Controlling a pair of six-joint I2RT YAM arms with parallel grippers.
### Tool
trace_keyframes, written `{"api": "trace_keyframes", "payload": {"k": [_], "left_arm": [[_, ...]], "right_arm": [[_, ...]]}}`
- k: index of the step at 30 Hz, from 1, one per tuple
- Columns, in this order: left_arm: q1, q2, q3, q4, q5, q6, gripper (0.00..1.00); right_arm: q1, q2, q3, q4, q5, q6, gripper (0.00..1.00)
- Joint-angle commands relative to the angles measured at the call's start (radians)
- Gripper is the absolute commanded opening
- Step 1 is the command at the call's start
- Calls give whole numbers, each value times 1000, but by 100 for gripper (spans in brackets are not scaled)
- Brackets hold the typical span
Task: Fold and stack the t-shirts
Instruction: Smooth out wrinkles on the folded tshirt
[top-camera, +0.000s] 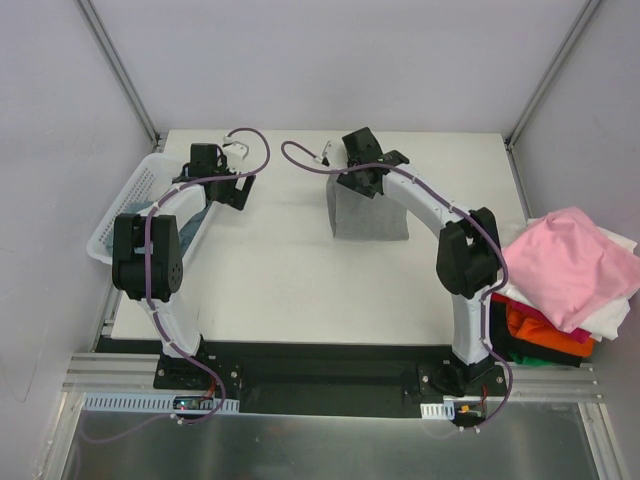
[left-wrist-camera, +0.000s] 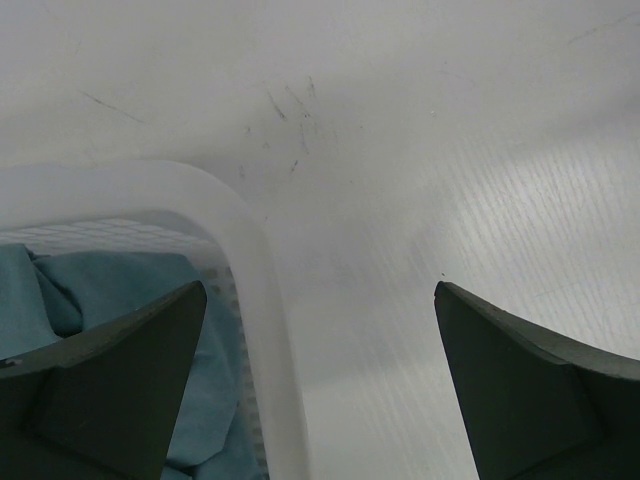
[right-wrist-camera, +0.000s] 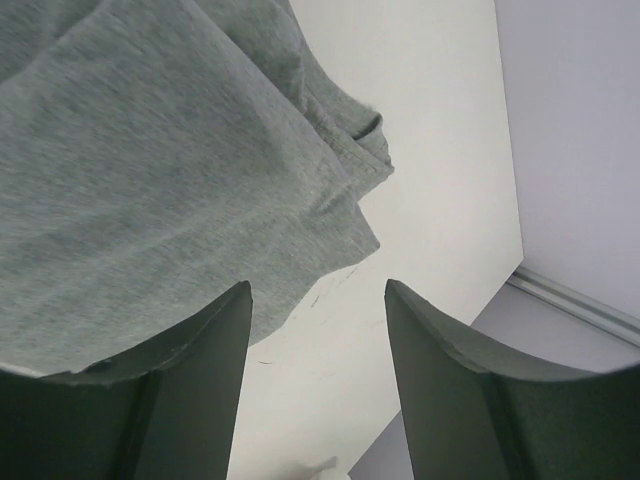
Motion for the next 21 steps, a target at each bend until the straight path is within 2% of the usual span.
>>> {"api": "trace_keyframes", "payload": {"k": [1, 6, 14, 21], "left_arm": [[2, -49, -20, 12, 15, 10, 99], [2, -49, -24, 10, 15, 10, 99], [2, -68, -40, 12, 10, 22, 99], [2, -97, -52, 10, -8, 42, 99]], "right_arm": [[21, -26, 2, -27, -34, 39, 59], [28, 46, 68, -34, -69, 37, 59], [27, 253, 179, -38, -117, 24, 59], [28, 267, 156, -28, -135, 30, 59]]}}
